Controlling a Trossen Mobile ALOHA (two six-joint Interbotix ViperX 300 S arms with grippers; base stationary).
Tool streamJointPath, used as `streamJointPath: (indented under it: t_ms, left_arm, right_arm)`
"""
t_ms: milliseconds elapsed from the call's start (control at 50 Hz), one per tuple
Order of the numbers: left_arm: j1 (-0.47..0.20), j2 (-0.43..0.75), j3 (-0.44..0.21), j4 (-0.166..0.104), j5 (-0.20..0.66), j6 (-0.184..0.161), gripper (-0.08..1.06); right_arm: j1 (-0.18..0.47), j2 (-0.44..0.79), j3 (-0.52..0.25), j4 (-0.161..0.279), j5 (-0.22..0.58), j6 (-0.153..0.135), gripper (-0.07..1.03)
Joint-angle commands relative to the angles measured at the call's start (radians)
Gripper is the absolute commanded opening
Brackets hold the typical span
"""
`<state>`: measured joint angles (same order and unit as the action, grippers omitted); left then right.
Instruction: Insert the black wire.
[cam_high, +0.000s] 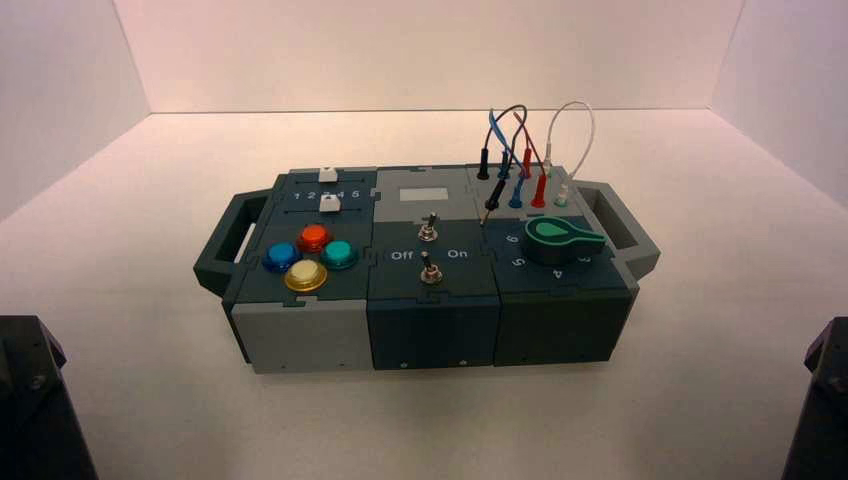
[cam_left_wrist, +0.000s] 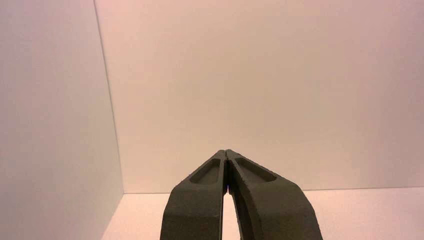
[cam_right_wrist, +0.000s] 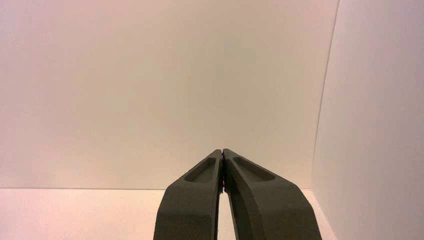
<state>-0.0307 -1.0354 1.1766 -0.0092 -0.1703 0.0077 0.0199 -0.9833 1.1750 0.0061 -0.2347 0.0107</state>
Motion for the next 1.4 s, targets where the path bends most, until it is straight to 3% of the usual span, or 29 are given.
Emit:
streamJointPath:
  t_ms: [20, 400, 660, 780, 900, 1160, 1240, 1280, 1400]
  left_arm:
    - [-0.005, 0.012, -0.018, -0.002, -0.005, 0.006, -0.03]
    - [-0.005, 0.018, -0.02, 0.0, -0.003, 0.006, -0.03]
    - [-0.008, 0.046, -0.078, -0.011, 0.117, -0.005, -0.03]
    - [-0.057, 0.072, -0.098, -0.026, 0.201, -0.015, -0.03]
    - [-0.14, 0.097, -0.133, -0.037, 0.353, -0.048, -0.03]
    - [-0.291, 0.12, -0.184, -0.052, 0.672, -0.109, -0.03]
    - [-0.324, 0.123, -0.183, -0.057, 0.726, -0.129, -0.03]
    - [-0.36, 0.123, -0.178, -0.067, 0.784, -0.158, -0.03]
    - [-0.419, 0.129, -0.161, -0.095, 0.865, -0.184, -0.03]
  right_arm:
    - [0.0, 0.003, -0.015, 0.002, -0.006, 0.003, -0.02]
    - [0.0, 0.003, -0.012, 0.006, -0.003, 0.008, -0.02]
    - [0.018, 0.012, -0.025, 0.038, 0.071, 0.015, -0.02]
    - [0.06, 0.02, -0.028, 0.094, 0.152, 0.015, -0.02]
    - [0.124, 0.02, -0.043, 0.169, 0.296, 0.017, -0.02]
    - [0.202, 0.018, -0.054, 0.244, 0.509, 0.015, -0.02]
    - [0.209, 0.017, -0.052, 0.255, 0.568, 0.015, -0.02]
    - [0.21, 0.012, -0.044, 0.258, 0.611, 0.015, -0.02]
    - [0.222, -0.006, -0.021, 0.29, 0.67, 0.017, -0.02]
